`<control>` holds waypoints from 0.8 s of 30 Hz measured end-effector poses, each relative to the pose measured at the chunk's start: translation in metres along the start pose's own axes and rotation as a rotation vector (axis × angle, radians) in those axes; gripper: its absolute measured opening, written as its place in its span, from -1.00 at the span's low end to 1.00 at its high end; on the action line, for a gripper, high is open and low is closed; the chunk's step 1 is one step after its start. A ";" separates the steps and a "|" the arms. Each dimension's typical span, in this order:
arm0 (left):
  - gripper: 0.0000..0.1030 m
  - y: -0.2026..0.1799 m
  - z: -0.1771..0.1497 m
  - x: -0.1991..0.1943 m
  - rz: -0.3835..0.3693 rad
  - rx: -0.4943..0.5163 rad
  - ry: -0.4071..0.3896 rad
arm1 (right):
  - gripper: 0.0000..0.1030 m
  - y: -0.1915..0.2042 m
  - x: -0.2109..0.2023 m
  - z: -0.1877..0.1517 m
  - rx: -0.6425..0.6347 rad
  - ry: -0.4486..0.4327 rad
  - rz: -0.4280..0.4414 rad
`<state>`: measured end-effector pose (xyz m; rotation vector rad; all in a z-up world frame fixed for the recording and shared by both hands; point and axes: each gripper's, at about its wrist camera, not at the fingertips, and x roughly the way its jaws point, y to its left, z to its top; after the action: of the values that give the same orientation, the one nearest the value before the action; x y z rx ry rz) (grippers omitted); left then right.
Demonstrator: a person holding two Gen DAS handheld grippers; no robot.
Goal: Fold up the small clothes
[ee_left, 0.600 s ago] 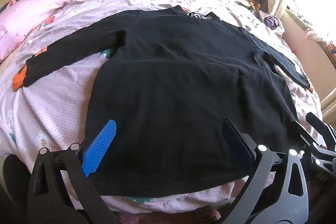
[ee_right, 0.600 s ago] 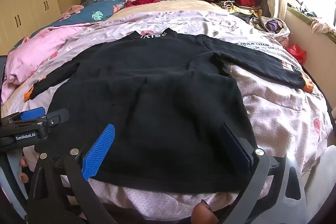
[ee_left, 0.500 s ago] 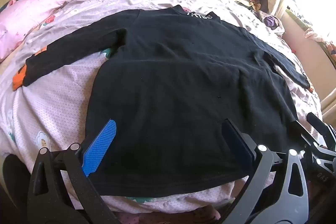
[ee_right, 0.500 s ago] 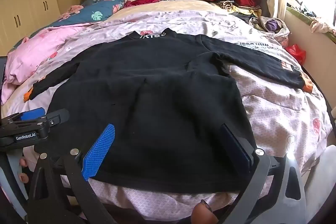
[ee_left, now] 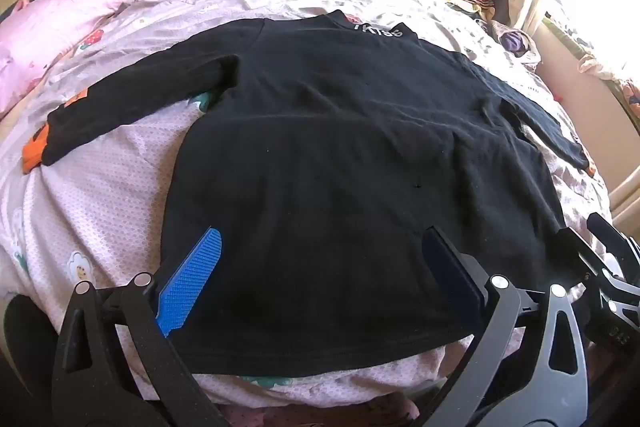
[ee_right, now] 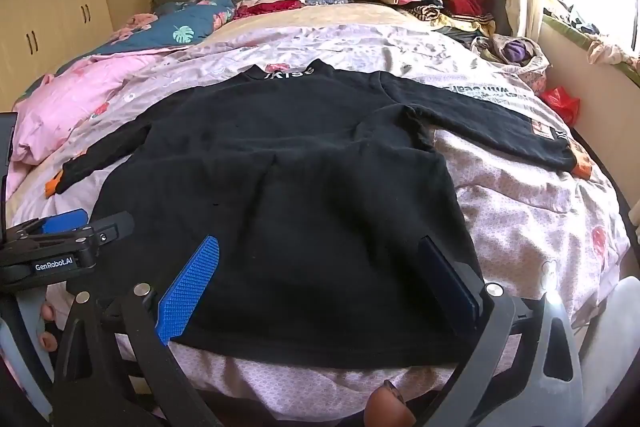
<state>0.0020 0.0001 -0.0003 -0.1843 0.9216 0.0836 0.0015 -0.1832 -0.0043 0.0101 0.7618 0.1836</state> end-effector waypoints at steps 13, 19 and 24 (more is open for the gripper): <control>0.83 -0.001 0.001 -0.001 0.001 0.000 -0.007 | 0.92 0.000 0.000 0.000 -0.002 -0.003 -0.001; 0.83 0.000 0.003 0.000 -0.001 -0.003 -0.007 | 0.92 0.000 0.000 0.000 0.000 -0.003 0.000; 0.83 0.000 0.003 -0.001 0.001 -0.003 -0.008 | 0.92 0.000 -0.001 0.000 0.000 -0.005 -0.001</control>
<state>0.0036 0.0010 0.0016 -0.1860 0.9133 0.0868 0.0010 -0.1831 -0.0038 0.0104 0.7570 0.1829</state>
